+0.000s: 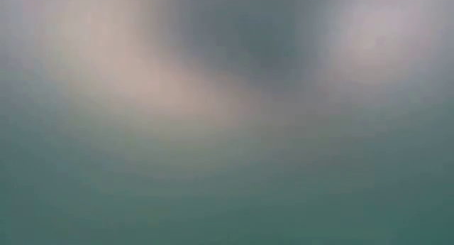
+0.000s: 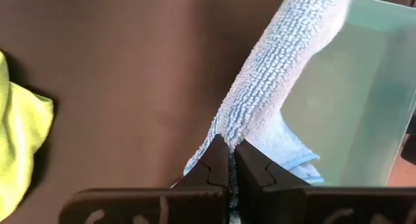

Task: Fold microfiber towels
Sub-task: Put the folded microfiber cloth into the green transparent bin

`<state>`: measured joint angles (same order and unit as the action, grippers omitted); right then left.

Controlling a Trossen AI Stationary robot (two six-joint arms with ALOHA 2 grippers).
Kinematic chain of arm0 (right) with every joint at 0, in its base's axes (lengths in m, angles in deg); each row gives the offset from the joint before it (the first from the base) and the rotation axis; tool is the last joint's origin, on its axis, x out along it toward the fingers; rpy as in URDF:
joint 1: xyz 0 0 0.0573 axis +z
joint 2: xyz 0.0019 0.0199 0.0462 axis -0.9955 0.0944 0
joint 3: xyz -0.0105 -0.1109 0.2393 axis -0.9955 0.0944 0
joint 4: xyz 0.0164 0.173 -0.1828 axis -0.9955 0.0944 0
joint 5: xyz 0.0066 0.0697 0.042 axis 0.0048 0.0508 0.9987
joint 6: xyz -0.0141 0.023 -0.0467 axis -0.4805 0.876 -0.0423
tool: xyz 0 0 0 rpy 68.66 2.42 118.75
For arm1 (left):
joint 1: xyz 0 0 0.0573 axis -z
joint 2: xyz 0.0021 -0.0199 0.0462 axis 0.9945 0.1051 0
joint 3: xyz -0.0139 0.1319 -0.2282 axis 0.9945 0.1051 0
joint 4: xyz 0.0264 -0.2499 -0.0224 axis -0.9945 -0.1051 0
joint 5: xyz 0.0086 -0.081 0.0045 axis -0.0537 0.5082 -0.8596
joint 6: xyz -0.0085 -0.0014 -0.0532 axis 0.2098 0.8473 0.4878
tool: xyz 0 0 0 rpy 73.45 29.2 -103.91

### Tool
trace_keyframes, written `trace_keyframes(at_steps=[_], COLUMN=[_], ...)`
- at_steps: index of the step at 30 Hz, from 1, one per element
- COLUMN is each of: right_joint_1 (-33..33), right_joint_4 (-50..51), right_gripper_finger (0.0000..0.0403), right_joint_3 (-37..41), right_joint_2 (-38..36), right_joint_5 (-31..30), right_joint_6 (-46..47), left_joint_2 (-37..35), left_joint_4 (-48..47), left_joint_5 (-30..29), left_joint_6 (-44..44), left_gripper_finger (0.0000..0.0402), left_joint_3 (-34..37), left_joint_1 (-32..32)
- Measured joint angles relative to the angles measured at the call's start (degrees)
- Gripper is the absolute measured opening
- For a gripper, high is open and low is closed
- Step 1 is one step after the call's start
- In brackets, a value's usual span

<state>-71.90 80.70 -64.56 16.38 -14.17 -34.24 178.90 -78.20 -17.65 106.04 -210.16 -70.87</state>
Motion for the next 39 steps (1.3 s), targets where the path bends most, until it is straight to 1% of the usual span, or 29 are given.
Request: trace_keyframes(at_steps=[6,9,12,18,21,25,28,32,39], right_joint_1=[4.1,6.3,8.0,10.0,11.0,12.8,14.0,15.4,18.0], right_joint_4=[-1.8,-2.2,-2.7,-4.1,-4.5,-7.5,-11.2,-14.9,-15.5], right_gripper_finger=[0.0,0.0,0.0,0.0,0.0,0.0,0.0,0.0,0.0], right_joint_3=[0.0,0.0,0.0,0.0,0.0,0.1,0.1,0.1,0.1], right_joint_2=[0.0,0.0,0.0,1.2,2.9,6.2,7.7,8.2,8.4], right_joint_5=[-8.2,-12.2,-14.3,-13.9,-11.3,-6.5,-5.1,-4.8,-6.8], right_joint_6=[5.1,7.8,9.6,10.0,10.0,10.0,10.2,11.8,14.3], left_joint_2=[-0.2,-0.2,-0.2,-0.2,-0.2,-0.2,-0.2,-0.2,0.5], left_joint_4=[-0.1,0.0,0.2,0.4,2.5,7.9,8.8,9.8,12.4], left_joint_5=[-0.3,0.4,1.1,1.2,1.2,1.5,2.1,3.1,3.2], left_joint_6=[-2.7,-3.9,-3.2,4.5,9.9,14.3,17.0,21.0,26.5], left_gripper_finger=[0.0002,0.0002,0.0002,0.0002,0.0002,0.0002,0.0002,0.0002,0.0002], left_joint_3=[0.0,0.0,0.0,0.0,0.0,0.0,0.1,0.5,1.1], left_joint_1=[2.1,2.9,4.0,6.6,8.1,10.2,11.5,12.9,15.5])
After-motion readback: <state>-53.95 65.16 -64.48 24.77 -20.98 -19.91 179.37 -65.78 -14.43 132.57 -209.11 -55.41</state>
